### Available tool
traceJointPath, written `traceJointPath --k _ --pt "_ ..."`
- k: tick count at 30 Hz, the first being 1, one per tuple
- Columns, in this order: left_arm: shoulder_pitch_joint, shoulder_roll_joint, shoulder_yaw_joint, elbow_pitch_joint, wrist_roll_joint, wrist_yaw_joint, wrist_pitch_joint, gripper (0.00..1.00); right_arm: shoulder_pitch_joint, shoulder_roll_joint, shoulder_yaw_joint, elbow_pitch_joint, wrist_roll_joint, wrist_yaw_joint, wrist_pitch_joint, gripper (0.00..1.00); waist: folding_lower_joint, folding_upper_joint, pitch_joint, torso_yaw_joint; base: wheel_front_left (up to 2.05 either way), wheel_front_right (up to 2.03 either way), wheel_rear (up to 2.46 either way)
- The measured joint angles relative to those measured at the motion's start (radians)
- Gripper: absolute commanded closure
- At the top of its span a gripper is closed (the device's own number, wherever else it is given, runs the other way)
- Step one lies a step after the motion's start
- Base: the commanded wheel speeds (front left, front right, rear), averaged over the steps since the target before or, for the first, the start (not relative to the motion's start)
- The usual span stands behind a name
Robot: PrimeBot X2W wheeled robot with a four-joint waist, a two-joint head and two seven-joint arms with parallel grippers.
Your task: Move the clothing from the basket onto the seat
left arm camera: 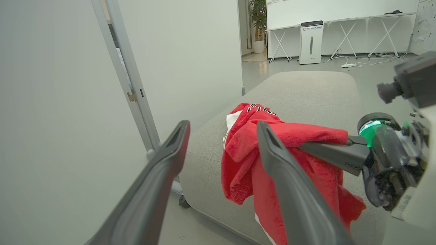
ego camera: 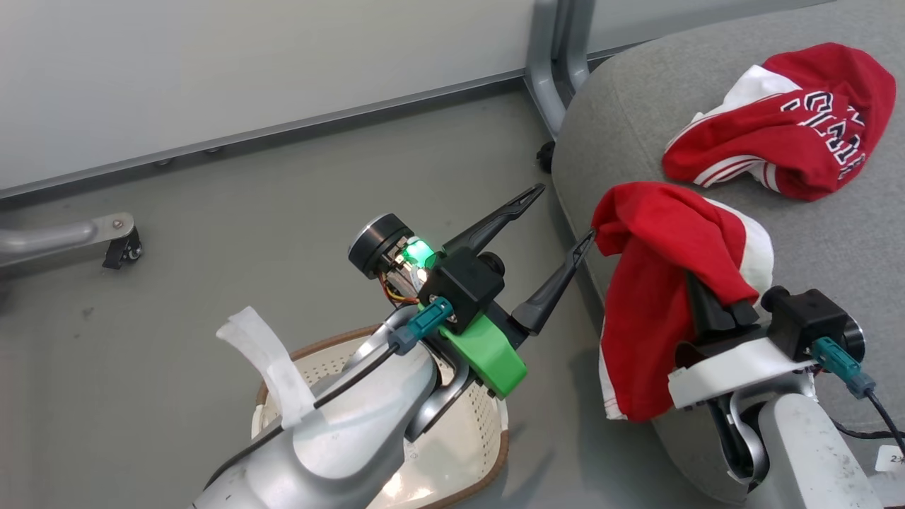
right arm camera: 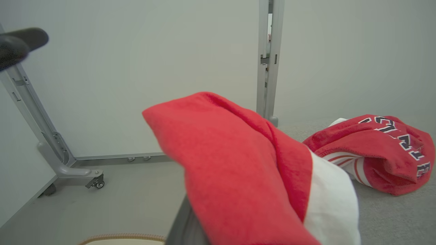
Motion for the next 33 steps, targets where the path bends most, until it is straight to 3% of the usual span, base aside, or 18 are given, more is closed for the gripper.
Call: traceJointPath --k 16,21,33 --pt "-0.003 0.008 -0.022 0.007 0.0 0.003 0.006 0.0 0.077 0.007 -0.118 -0.061 -0.006 0.0 0.0 1.0 0.0 0.0 0.045 -0.158 0.0 0.0 0.0" --pt "-0.002 0.016 -0.017 0.012 -0.002 0.009 0.004 0.0 0.067 0.009 -0.135 -0.07 -0.007 0.0 0.0 1.0 0.0 0.0 0.061 -0.169 0.0 0.0 0.0" --pt "-0.02 0.046 -0.009 -0.013 0.003 0.026 0.004 0.0 -0.235 -0.085 -0.186 -0.11 -0.028 0.0 0.0 1.0 0.0001 0.0 0.144 -0.154 0.0 0.0 0.0"
